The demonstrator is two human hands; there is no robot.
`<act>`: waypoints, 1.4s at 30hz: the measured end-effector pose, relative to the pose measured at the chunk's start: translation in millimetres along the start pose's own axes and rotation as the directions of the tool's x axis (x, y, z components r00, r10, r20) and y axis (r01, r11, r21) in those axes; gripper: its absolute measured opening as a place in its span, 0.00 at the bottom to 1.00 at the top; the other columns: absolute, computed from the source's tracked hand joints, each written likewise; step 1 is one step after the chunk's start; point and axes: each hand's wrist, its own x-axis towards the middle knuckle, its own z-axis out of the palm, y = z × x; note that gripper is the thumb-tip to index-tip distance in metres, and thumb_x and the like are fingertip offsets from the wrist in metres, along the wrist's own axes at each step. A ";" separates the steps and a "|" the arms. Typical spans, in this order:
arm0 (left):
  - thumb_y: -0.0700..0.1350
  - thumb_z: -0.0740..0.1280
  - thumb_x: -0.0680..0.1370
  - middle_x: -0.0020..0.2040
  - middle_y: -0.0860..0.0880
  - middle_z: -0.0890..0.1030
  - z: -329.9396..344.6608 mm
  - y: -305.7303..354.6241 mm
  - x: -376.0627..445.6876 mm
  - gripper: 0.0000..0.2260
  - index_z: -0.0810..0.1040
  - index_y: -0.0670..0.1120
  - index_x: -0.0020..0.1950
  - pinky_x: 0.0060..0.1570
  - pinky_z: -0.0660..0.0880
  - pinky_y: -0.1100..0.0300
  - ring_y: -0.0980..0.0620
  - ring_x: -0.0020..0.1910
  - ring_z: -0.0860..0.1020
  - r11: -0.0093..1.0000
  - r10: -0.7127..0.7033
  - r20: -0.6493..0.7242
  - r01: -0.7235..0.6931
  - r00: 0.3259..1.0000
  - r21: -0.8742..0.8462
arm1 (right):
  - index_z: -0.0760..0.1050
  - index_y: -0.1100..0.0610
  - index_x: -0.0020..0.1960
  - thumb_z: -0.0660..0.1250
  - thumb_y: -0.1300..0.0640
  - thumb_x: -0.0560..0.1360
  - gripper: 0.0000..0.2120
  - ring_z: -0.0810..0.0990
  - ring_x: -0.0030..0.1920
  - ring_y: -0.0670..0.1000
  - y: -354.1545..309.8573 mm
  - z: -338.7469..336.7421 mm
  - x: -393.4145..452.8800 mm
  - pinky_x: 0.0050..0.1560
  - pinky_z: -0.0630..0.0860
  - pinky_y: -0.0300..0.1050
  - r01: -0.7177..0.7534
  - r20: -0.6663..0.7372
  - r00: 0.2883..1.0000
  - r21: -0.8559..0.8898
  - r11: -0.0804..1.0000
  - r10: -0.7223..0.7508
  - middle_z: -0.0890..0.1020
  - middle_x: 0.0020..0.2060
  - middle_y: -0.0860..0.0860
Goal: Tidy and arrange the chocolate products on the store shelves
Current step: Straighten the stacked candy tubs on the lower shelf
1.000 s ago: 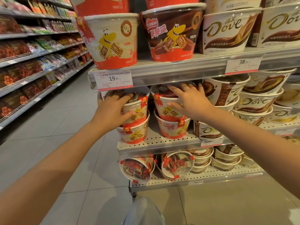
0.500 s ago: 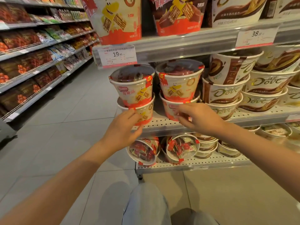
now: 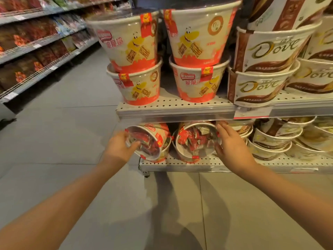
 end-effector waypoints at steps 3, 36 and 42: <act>0.50 0.78 0.65 0.65 0.41 0.70 17.5 -9.4 15.3 0.38 0.63 0.40 0.68 0.62 0.70 0.46 0.43 0.63 0.71 0.944 -0.248 0.075 0.258 0.966 -0.203 | 0.63 0.61 0.71 0.65 0.58 0.75 0.26 0.69 0.66 0.58 4.5 10.3 8.9 0.65 0.66 0.49 -0.099 0.005 0.995 0.161 0.982 0.099 0.69 0.67 0.58; 0.39 0.61 0.79 0.48 0.39 0.80 14.6 -26.4 0.8 0.05 0.65 0.44 0.47 0.35 0.81 0.56 0.43 0.37 0.83 0.625 -0.094 0.334 0.316 0.938 -0.714 | 0.74 0.64 0.42 0.56 0.62 0.80 0.12 0.77 0.33 0.55 15.9 1.9 41.6 0.45 0.79 0.54 -0.536 0.399 0.844 0.642 0.548 0.359 0.77 0.34 0.58; 0.39 0.58 0.81 0.51 0.39 0.79 22.0 -5.7 18.9 0.07 0.71 0.39 0.57 0.32 0.79 0.59 0.48 0.37 0.84 0.378 -0.228 0.568 0.609 0.791 -0.698 | 0.72 0.63 0.40 0.55 0.66 0.80 0.11 0.77 0.31 0.53 9.4 12.2 44.9 0.36 0.77 0.45 -0.663 0.462 0.727 0.666 0.343 0.508 0.76 0.32 0.57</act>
